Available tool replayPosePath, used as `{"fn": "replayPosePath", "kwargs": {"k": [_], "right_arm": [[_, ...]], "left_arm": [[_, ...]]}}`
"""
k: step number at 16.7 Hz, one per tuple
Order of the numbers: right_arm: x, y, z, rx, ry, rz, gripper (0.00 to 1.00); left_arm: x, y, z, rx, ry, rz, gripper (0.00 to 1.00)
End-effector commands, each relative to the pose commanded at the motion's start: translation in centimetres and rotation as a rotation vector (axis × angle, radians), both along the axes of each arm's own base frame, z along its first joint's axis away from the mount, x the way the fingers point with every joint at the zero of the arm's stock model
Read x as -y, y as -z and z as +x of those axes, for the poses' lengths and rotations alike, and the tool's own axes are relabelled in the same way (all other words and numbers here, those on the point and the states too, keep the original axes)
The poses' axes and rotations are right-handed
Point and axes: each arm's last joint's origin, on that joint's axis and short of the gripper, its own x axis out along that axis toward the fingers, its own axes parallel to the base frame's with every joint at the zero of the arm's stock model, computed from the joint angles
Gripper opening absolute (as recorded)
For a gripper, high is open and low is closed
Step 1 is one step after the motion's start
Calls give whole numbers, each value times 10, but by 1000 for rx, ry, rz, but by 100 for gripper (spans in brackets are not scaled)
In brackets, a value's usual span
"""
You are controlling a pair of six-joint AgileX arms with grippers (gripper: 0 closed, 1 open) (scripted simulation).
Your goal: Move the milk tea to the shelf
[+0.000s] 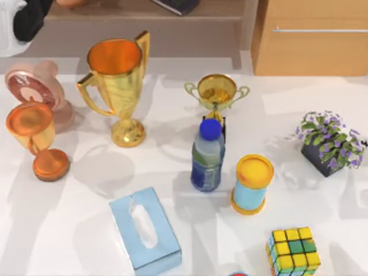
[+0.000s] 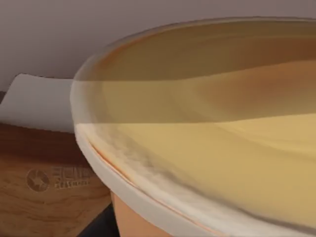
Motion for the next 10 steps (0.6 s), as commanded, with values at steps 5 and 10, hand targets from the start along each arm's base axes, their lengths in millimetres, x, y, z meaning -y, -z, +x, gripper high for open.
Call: {"fn": "replayPosePath", "kwargs": {"k": [5,10], "right_arm": [[0,0,0,0,0,0,100],[0,0,0,0,0,0,100]], "left_arm": [[0,0,0,0,0,0,100],[0,0,0,0,0,0,100]]}}
